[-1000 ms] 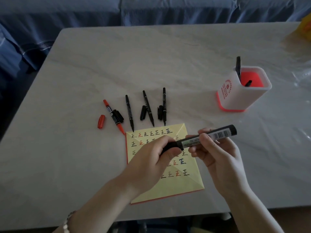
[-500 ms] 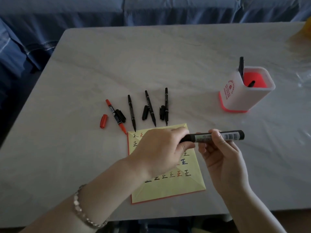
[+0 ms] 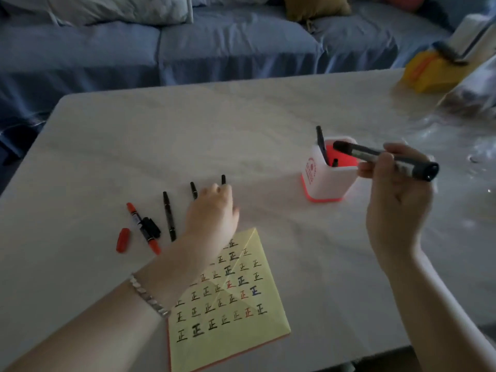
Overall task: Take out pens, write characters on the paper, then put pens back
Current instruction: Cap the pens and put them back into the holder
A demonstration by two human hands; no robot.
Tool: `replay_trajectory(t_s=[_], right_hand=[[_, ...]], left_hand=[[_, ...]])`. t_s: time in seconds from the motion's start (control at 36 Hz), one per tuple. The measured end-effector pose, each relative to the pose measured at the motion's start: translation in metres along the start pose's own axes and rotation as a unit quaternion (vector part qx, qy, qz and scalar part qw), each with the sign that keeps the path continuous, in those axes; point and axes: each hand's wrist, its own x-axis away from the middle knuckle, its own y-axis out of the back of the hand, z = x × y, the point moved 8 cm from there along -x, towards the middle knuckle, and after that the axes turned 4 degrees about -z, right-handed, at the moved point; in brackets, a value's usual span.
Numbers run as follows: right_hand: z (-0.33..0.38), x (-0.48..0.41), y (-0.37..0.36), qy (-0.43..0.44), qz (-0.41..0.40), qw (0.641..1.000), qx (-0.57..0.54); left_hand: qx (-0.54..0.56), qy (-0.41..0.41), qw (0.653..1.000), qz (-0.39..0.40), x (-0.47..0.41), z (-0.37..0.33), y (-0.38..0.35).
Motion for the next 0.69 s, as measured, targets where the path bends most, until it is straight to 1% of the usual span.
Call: replay_trajectory(t_s=[0.08, 0.14, 0.22, 0.31, 0.36, 0.47, 0.61, 0.64, 0.69], right_hand=[[-0.006, -0.019, -0.002, 0.033, -0.014, 0.998, 0.050], [-0.015, -0.026, -0.008, 0.041, -0.010, 0.993, 0.108], [-0.043, -0.033, -0.022, 0.006, 0.056, 0.969, 0.241], [-0.061, -0.034, -0.030, -0.028, 0.108, 0.944, 0.312], [-0.065, -0.032, -0.030, -0.045, 0.113, 0.942, 0.312], [-0.060, -0.019, -0.019, -0.073, 0.099, 0.954, 0.272], [-0.046, 0.029, -0.006, -0.063, 0.059, 0.975, 0.203], [-0.049, 0.043, -0.007, -0.070, 0.069, 0.977, 0.188], [-0.057, 0.073, -0.018, -0.089, 0.128, 0.972, 0.176]], left_hand=[[-0.034, 0.019, 0.999, 0.002, -0.007, 0.005, -0.001], [-0.048, 0.029, 0.998, 0.006, -0.007, 0.008, -0.002], [-0.031, 0.047, 0.998, 0.028, -0.006, 0.014, -0.009], [0.000, 0.080, 0.994, 0.078, -0.004, 0.020, -0.020], [0.014, 0.097, 0.990, 0.099, -0.003, 0.022, -0.026], [0.024, 0.103, 0.990, 0.095, -0.005, 0.018, -0.029], [0.064, 0.138, 0.981, 0.123, -0.007, 0.017, -0.033], [0.070, 0.145, 0.979, 0.128, -0.007, 0.016, -0.034], [0.084, 0.157, 0.974, 0.140, -0.007, 0.015, -0.035]])
